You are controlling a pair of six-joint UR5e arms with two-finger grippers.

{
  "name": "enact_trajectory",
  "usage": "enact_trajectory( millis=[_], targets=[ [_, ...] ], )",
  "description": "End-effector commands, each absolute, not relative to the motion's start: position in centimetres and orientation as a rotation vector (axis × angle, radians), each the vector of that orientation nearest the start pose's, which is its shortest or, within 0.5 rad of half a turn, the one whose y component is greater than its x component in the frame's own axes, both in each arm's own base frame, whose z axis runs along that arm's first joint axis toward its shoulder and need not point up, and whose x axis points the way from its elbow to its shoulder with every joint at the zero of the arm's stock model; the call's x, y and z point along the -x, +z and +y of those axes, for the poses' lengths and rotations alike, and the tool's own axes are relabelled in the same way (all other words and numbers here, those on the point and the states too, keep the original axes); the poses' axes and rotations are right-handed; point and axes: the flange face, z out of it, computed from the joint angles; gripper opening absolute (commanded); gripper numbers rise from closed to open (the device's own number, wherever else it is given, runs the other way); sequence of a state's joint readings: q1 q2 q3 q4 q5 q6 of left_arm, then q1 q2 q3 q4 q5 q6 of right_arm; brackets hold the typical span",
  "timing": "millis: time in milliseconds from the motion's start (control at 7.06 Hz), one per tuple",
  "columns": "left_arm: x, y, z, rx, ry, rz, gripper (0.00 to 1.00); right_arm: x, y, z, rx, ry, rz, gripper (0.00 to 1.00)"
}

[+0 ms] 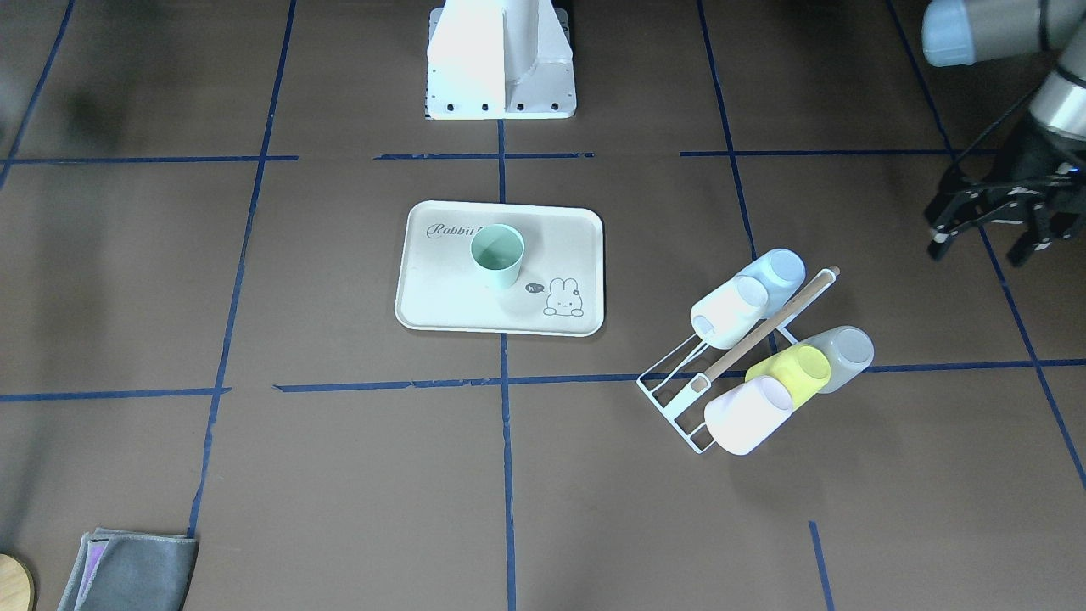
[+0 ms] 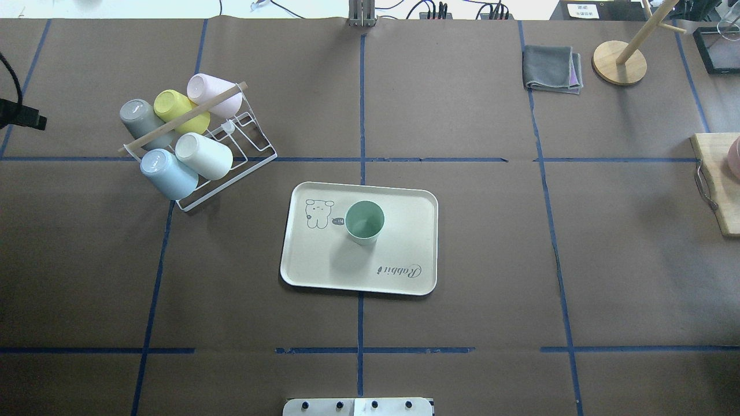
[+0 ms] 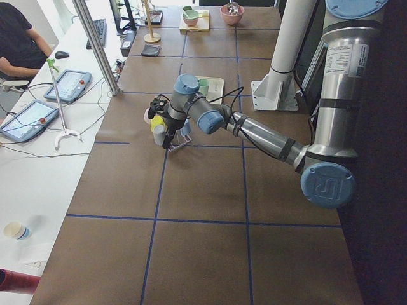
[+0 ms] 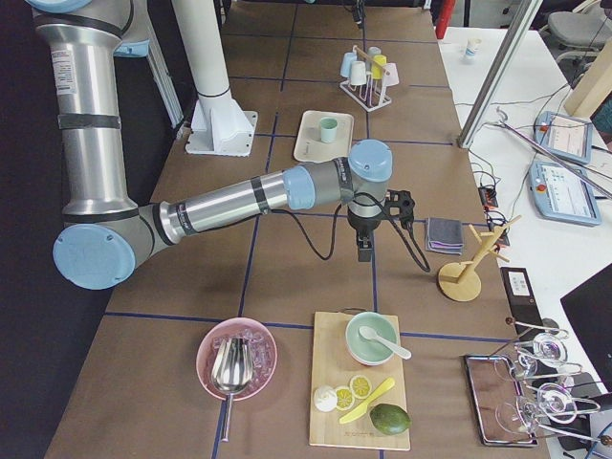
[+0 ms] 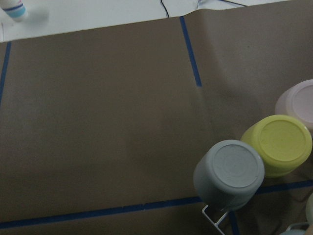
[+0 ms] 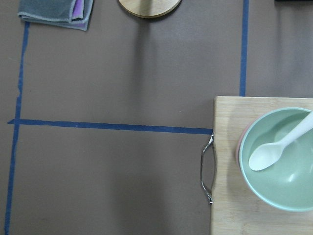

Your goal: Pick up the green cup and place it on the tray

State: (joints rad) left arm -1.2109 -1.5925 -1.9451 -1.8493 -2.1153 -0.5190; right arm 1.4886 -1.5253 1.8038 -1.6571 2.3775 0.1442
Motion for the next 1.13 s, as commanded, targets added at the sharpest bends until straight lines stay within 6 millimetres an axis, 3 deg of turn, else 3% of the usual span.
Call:
enact_trajectory(
  millis=[0, 142, 283, 425, 567, 850, 992],
  targets=[
    [-2.1, 50.2, -48.6, -0.273, 0.15, 0.64, 0.99, -3.9, 56.9, -50.0, -0.075, -0.061, -0.809, 1.0],
    [1.7, 53.9, -48.2, -0.182, 0.133, 0.618, 0.99, -4.4, 58.0, -49.3, -0.06, -0.05, -0.808, 1.0],
    [4.0, 57.2, -47.9, -0.098, 0.061, 0.75, 0.99, -4.7, 58.3, -49.1, -0.057, -0.045, -0.808, 1.0],
    [4.2, 60.4, -47.4, -0.015, 0.009, 0.853, 0.99, -5.4, 58.8, -48.6, -0.059, -0.042, -0.806, 1.0],
    [4.6, 62.6, -45.5, 0.037, -0.041, 0.854, 1.0, -6.1, 59.7, -48.0, -0.042, -0.035, -0.805, 1.0],
    [4.9, 64.4, -42.5, 0.078, -0.078, 0.847, 1.0, -7.2, 62.9, -46.9, -0.017, -0.054, -0.806, 1.0],
    [4.9, 63.9, -42.7, 0.092, -0.116, 0.85, 1.0, -7.5, 63.9, -46.7, 0.002, -0.04, -0.805, 1.0]
  ],
)
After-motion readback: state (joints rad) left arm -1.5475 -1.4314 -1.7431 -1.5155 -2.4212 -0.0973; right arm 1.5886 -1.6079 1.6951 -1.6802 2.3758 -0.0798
